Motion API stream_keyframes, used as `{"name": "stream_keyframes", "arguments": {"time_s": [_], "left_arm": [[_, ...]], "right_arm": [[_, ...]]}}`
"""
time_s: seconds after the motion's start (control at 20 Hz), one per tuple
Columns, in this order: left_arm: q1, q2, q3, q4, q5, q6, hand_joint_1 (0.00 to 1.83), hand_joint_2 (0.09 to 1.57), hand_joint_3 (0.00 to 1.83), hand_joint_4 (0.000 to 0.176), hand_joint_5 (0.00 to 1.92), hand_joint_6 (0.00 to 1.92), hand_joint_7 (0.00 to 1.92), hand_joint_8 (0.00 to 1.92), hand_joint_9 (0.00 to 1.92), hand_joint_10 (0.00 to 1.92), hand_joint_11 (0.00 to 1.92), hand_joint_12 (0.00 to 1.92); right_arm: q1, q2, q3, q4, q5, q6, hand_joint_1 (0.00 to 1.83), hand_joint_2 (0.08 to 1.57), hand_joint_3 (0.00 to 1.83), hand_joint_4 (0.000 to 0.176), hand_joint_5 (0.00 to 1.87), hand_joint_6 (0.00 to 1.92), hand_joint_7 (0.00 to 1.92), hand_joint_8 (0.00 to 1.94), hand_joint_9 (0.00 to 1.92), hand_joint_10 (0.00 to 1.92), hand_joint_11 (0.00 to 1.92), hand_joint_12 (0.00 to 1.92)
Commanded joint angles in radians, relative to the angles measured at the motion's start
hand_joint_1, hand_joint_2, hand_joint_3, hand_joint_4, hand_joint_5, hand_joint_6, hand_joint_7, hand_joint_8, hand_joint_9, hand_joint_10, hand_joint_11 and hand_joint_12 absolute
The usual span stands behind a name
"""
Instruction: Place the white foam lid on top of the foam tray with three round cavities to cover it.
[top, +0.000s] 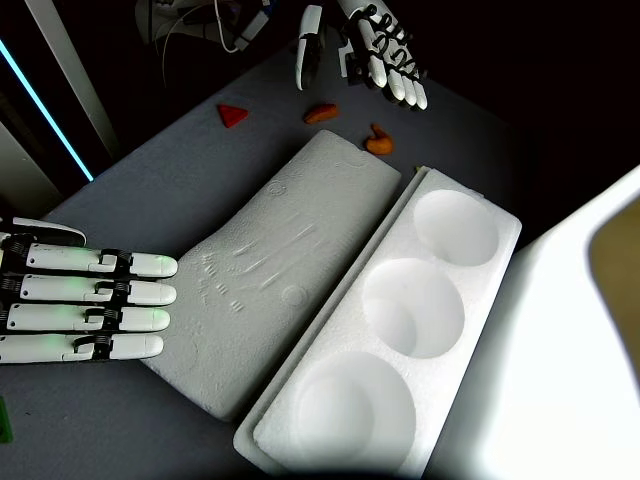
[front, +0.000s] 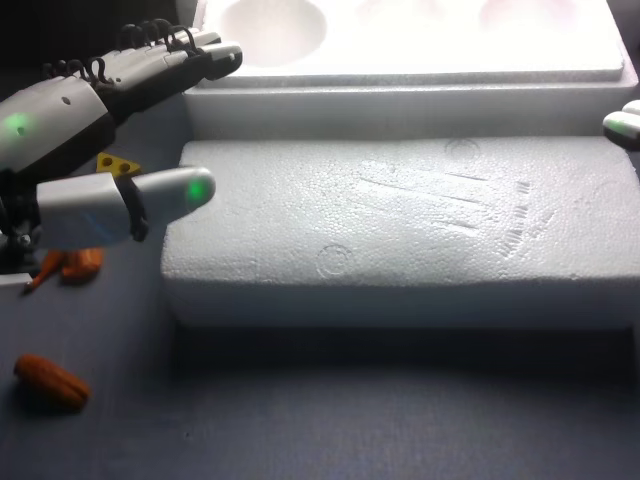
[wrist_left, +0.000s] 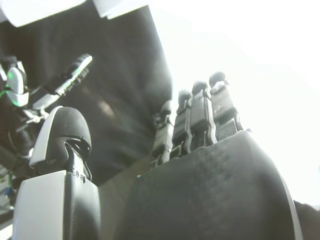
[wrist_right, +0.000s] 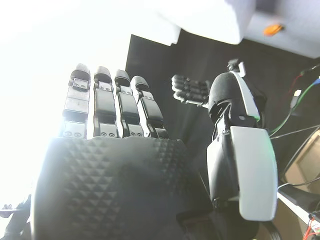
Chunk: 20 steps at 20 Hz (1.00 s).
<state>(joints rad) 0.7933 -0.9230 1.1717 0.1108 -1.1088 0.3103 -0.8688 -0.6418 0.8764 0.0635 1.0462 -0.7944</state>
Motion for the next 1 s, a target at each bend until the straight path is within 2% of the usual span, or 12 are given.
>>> {"name": "stream_keyframes", "arguments": {"time_s": [0.0, 0.15, 0.2, 0.25, 0.3, 0.35, 0.5, 0.55, 0.75, 0.8, 0.9, 0.95], "left_arm": [[-0.001, 0.002, 0.000, -0.043, -0.124, -0.005, 0.22, 1.32, 0.01, 0.052, 0.10, 0.03, 0.01, 0.00, 0.00, 0.00, 0.00, 0.00], [0.022, 0.004, -0.006, -0.080, -0.141, 0.005, 0.17, 1.32, 0.00, 0.048, 0.08, 0.02, 0.00, 0.00, 0.00, 0.00, 0.00, 0.00], [0.030, 0.008, -0.011, -0.094, -0.146, 0.012, 0.19, 1.29, 0.00, 0.057, 0.08, 0.01, 0.00, 0.00, 0.00, 0.00, 0.00, 0.00], [0.043, 0.014, -0.019, -0.114, -0.154, 0.022, 0.22, 1.28, 0.00, 0.041, 0.09, 0.02, 0.00, 0.00, 0.00, 0.00, 0.00, 0.00], [0.059, 0.022, -0.029, -0.138, -0.164, 0.039, 0.25, 1.25, 0.00, 0.041, 0.06, 0.00, 0.00, 0.00, 0.00, 0.00, 0.00, 0.00], [0.077, 0.029, -0.038, -0.170, -0.173, 0.056, 0.31, 1.23, 0.00, 0.029, 0.03, 0.00, 0.00, 0.00, 0.00, 0.00, 0.00, 0.00], [0.125, 0.032, -0.053, -0.240, -0.193, 0.072, 0.33, 1.15, 0.00, 0.036, 0.00, 0.00, 0.00, 0.00, 0.00, 0.00, 0.00, 0.00], [0.147, 0.032, -0.057, -0.263, -0.203, 0.074, 0.35, 1.14, 0.00, 0.049, 0.00, 0.00, 0.00, 0.00, 0.00, 0.00, 0.00, 0.00], [0.235, 0.032, -0.073, -0.347, -0.234, 0.078, 0.41, 1.07, 0.00, 0.010, 0.00, 0.00, 0.00, 0.00, 0.00, 0.00, 0.00, 0.00], [0.254, 0.030, -0.075, -0.363, -0.235, 0.078, 0.42, 1.05, 0.00, 0.010, 0.00, 0.00, 0.00, 0.00, 0.00, 0.00, 0.00, 0.00], [0.278, 0.023, -0.079, -0.383, -0.232, 0.078, 0.41, 1.03, 0.00, 0.019, 0.00, 0.00, 0.00, 0.00, 0.00, 0.00, 0.00, 0.00], [0.288, 0.017, -0.079, -0.391, -0.229, 0.076, 0.41, 1.03, 0.00, 0.017, 0.00, 0.00, 0.00, 0.00, 0.00, 0.00, 0.00, 0.00]], "right_arm": [[0.009, 0.006, 0.002, 0.029, 0.121, -0.006, 0.49, 1.31, 0.02, 0.000, 0.00, 0.00, 0.00, 0.00, 0.00, 0.00, 0.00, 0.01], [0.001, 0.004, -0.004, 0.055, 0.132, -0.016, 0.52, 1.27, 0.00, 0.000, 0.00, 0.00, 0.00, 0.00, 0.00, 0.00, 0.00, 0.00], [0.000, 0.003, -0.007, 0.065, 0.134, -0.023, 0.54, 1.25, 0.00, 0.000, 0.00, 0.00, 0.00, 0.00, 0.00, 0.00, 0.00, 0.00], [-0.003, 0.002, -0.012, 0.079, 0.136, -0.034, 0.54, 1.24, 0.00, 0.000, 0.00, 0.00, 0.00, 0.00, 0.00, 0.00, 0.00, 0.00], [-0.008, 0.001, -0.018, 0.096, 0.142, -0.044, 0.52, 1.23, 0.00, 0.000, 0.00, 0.00, 0.00, 0.00, 0.00, 0.00, 0.00, 0.00], [-0.016, -0.002, -0.021, 0.114, 0.146, -0.047, 0.54, 1.22, 0.00, 0.000, 0.00, 0.00, 0.00, 0.00, 0.00, 0.00, 0.00, 0.00], [-0.053, -0.012, -0.024, 0.162, 0.161, -0.056, 0.53, 1.24, 0.00, 0.000, 0.00, 0.00, 0.00, 0.00, 0.00, 0.00, 0.00, 0.00], [-0.070, -0.013, -0.026, 0.183, 0.171, -0.062, 0.52, 1.25, 0.00, 0.000, 0.00, 0.00, 0.00, 0.00, 0.00, 0.00, 0.00, 0.00], [-0.148, -0.013, -0.044, 0.277, 0.232, -0.081, 0.53, 1.21, 0.00, 0.000, 0.00, 0.00, 0.00, 0.00, 0.00, 0.00, 0.03, 0.02], [-0.175, -0.013, -0.049, 0.306, 0.254, -0.081, 0.51, 1.21, 0.00, 0.000, 0.00, 0.00, 0.00, 0.00, 0.00, 0.00, 0.05, 0.03], [-0.219, -0.013, -0.053, 0.344, 0.278, -0.081, 0.52, 1.18, 0.01, 0.000, 0.00, 0.00, 0.00, 0.00, 0.00, 0.00, 0.00, 0.62], [-0.234, -0.014, -0.054, 0.356, 0.282, -0.081, 0.52, 1.17, 0.00, 0.000, 0.00, 0.00, 0.00, 0.00, 0.00, 0.00, 0.00, 0.67]]}}
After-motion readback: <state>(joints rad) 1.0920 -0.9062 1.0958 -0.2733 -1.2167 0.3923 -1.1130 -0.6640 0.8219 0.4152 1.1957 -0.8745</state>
